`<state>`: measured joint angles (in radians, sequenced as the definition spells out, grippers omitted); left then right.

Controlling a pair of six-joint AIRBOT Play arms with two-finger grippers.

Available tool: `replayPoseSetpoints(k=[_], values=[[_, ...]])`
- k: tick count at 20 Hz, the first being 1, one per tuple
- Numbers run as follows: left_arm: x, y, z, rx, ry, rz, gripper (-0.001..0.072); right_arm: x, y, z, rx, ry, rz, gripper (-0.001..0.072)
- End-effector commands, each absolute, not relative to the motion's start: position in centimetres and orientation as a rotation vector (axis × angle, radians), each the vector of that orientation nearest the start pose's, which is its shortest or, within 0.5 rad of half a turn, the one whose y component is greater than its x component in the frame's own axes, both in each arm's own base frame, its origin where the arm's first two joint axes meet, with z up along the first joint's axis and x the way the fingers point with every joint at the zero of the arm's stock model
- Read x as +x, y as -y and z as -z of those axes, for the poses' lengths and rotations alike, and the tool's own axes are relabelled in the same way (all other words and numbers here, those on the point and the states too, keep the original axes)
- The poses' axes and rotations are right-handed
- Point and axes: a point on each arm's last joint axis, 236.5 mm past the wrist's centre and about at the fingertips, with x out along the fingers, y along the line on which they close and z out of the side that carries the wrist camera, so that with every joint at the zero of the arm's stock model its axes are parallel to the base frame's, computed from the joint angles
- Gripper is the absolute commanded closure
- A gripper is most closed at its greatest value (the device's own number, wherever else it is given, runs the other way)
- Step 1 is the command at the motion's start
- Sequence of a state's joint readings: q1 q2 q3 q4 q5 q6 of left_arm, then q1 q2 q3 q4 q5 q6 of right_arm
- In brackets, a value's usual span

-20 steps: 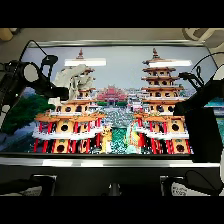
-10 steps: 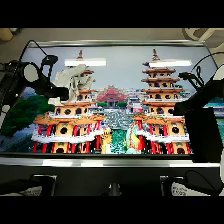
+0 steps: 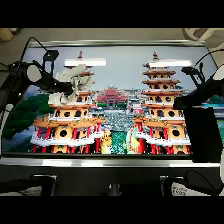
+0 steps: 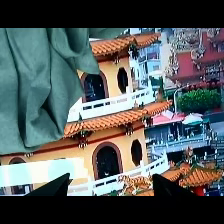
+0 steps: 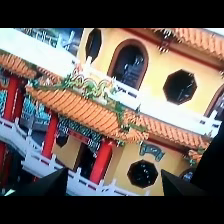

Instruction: Fold the shirts.

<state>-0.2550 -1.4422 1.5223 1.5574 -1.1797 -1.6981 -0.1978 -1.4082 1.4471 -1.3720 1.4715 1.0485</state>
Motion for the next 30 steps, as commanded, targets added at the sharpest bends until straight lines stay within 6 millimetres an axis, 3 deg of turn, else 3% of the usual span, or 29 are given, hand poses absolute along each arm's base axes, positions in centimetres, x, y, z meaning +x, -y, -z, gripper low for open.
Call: replayPoseSetpoints(k=[1,2,3,5,7,10,11,12,13,14,16,18,21,22,23,25,27,28,30], values=[[50.1,10.1,-7.1,-0.035,-0.987,0.071,0.0086,43.0,4.0,-5.7,-0.154,-1.166,-0.258,0.009],[51.3,8.4,-5.8,-0.036,-1.014,0.028,0.0078,44.1,4.1,-6.1,-0.157,-1.12,-0.243,0.009],[52.2,6.8,-3.9,-0.055,-1.072,-0.01,0.0008,44.7,4.1,-6.4,-0.153,-1.093,-0.238,0.0089],[52.2,4.8,0.7,-0.113,-1.23,-0.057,0.0007,44.9,3.6,-6.6,-0.131,-1.08,-0.251,0.0088],[51.9,4.8,4.9,-0.217,-1.346,-0.065,0.0007,44.9,3.3,-6.7,-0.119,-1.075,-0.259,0.0089],[52.0,6.5,8.9,-0.298,-1.406,-0.03,0.0012,45.9,3.2,-7.1,-0.109,-1.032,-0.251,0.009],[51.8,6.7,9.6,-0.295,-1.421,-0.03,0.0052,46.0,3.0,-7.2,-0.103,-1.026,-0.254,0.009],[51.7,6.8,9.7,-0.294,-1.427,-0.028,0.0321,46.1,3.0,-7.3,-0.1,-1.02,-0.254,0.009],[51.5,7.1,9.0,-0.269,-1.427,0.011,0.0664,46.4,3.1,-7.4,-0.103,-1.008,-0.248,0.009],[51.9,7.1,7.6,-0.25,-1.398,0.035,0.0682,46.9,3.6,-7.7,-0.13,-0.982,-0.237,0.0088],[53.3,7.9,1.7,-0.191,-1.267,0.113,0.0683,47.6,4.8,-8.2,-0.184,-0.952,-0.196,0.0089],[53.2,9.9,-8.0,-0.057,-1.062,0.236,0.0683,47.7,5.0,-10.0,-0.202,-0.913,-0.182,0.0089],[49.1,14.4,-23.2,0.006,-0.725,0.352,0.0683,46.9,4.9,-16.7,-0.239,-0.776,-0.153,0.009],[46.8,16.2,-27.0,0.018,-0.646,0.399,0.0683,46.0,4.7,-19.4,-0.253,-0.723,-0.143,0.009],[44.5,17.9,-29.3,0.027,-0.603,0.445,0.0683,44.8,4.4,-21.6,-0.263,-0.688,-0.139,0.009],[40.9,21.7,-30.8,0.031,-0.586,0.54,0.0683,41.2,3.5,-24.7,-0.248,-0.664,-0.134,0.009],[38.5,26.0,-28.8,0.059,-0.635,0.634,0.0683,37.8,2.7,-25.8,-0.236,-0.692,-0.144,0.009],[37.6,27.9,-26.5,0.09,-0.685,0.671,0.0683,36.2,2.4,-25.4,-0.239,-0.734,-0.158,0.009],[35.8,30.5,-19.9,0.159,-0.83,0.711,0.0682,33.5,1.9,-23.6,-0.236,-0.857,-0.194,0.0089]])
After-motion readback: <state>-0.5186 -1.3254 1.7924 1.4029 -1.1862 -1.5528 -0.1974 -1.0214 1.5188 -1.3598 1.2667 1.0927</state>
